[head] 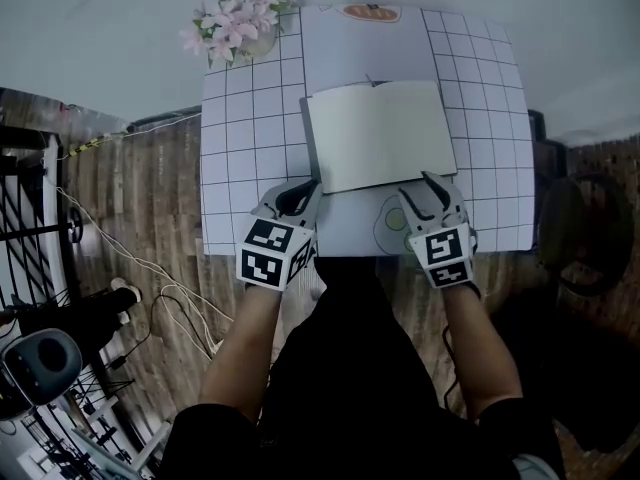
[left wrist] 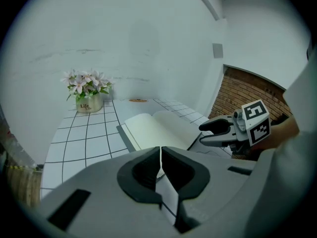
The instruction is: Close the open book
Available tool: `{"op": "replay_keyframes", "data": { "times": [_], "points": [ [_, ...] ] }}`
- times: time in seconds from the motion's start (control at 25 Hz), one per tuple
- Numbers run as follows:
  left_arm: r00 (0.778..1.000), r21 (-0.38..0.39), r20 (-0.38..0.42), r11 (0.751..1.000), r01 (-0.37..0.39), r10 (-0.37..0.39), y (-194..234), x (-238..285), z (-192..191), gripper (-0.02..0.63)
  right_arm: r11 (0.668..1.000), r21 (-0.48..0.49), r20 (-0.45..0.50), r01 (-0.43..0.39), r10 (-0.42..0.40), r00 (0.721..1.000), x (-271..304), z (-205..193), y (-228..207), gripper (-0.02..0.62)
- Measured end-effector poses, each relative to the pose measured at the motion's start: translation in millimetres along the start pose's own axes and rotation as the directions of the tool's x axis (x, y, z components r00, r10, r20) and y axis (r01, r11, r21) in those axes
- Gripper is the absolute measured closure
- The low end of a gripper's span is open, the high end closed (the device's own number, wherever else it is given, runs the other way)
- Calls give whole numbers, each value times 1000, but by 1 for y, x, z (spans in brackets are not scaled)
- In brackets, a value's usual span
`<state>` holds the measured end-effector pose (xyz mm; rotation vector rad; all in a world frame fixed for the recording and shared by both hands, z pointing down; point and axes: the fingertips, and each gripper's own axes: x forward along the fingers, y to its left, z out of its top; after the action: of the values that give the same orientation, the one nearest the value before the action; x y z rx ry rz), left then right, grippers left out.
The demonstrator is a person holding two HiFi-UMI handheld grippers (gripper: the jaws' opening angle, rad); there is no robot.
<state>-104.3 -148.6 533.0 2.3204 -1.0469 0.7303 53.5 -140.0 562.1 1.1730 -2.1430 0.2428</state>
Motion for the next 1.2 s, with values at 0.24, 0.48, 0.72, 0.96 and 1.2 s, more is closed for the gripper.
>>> {"op": "replay_keyframes", "data": {
  "times": [0.24, 0.48, 0.72, 0.96, 1.2],
  "points": [
    [1000, -34, 1, 999, -17, 17, 5, -6, -16, 589, 935, -312, -106, -166, 139, 985, 41, 6, 50, 367],
    [1000, -56, -4, 998, -28, 28, 11, -8, -30, 589, 892, -389, -164, -231, 180, 970, 61, 6, 61, 365],
    [999, -72, -18, 997, -34, 33, 14, -9, -40, 589, 884, -397, -179, -246, 189, 966, 70, 5, 60, 353],
    [999, -74, -39, 997, -35, 32, 16, -5, -44, 589, 907, -359, -112, -218, 190, 975, 65, 14, 57, 448],
    [998, -50, -68, 999, -18, 14, 11, 7, -46, 589, 926, -333, -72, -177, 162, 984, 64, 21, 44, 482]
  ]
}}
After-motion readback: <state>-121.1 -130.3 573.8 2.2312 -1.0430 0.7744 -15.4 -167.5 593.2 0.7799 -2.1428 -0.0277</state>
